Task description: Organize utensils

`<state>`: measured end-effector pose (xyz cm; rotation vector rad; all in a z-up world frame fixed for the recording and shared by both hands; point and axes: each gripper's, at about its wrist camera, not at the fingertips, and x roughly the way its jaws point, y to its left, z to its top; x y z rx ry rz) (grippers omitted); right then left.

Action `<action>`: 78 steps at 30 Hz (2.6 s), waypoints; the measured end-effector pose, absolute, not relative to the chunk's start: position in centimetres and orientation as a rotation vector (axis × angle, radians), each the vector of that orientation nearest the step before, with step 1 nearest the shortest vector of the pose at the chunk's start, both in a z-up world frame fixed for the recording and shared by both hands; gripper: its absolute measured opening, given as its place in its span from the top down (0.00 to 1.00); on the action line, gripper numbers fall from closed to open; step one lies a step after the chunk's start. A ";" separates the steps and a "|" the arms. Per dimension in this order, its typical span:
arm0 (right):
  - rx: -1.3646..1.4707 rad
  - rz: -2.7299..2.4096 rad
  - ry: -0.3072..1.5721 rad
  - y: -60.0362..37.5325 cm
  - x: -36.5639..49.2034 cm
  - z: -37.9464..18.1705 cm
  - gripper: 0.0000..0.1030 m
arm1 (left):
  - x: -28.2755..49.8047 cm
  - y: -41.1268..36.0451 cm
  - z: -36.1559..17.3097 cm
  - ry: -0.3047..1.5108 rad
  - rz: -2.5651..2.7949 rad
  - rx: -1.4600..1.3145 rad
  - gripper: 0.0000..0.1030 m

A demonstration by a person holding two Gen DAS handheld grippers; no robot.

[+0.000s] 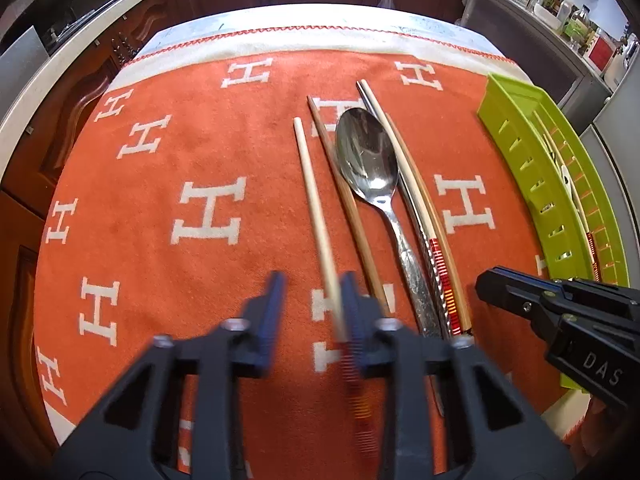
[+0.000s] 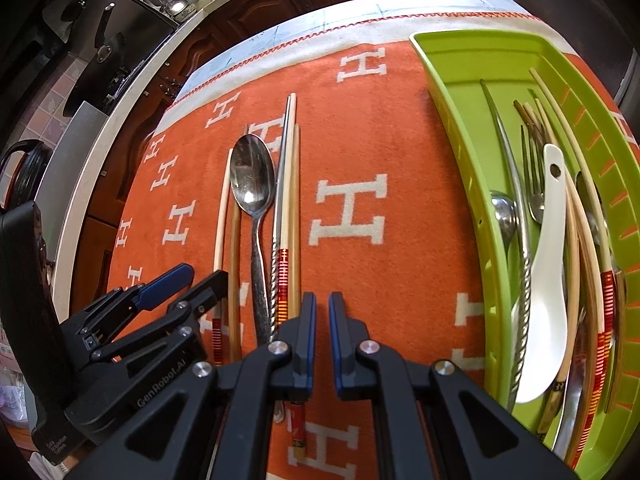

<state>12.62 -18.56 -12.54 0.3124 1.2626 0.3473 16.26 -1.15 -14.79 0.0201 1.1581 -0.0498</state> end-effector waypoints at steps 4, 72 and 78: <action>0.321 0.354 1.267 -18.5 12.7 -12.6 0.94 | 16.4 -0.3 -14.8 1.164 -0.067 -0.027 0.97; 0.248 0.274 1.046 -25.2 7.9 -3.9 0.94 | 12.0 -5.5 -5.1 1.068 -0.210 -0.100 0.97; 0.226 0.184 0.997 -29.5 8.0 -2.7 0.94 | 13.9 -12.0 -3.5 1.065 -0.314 -0.100 0.97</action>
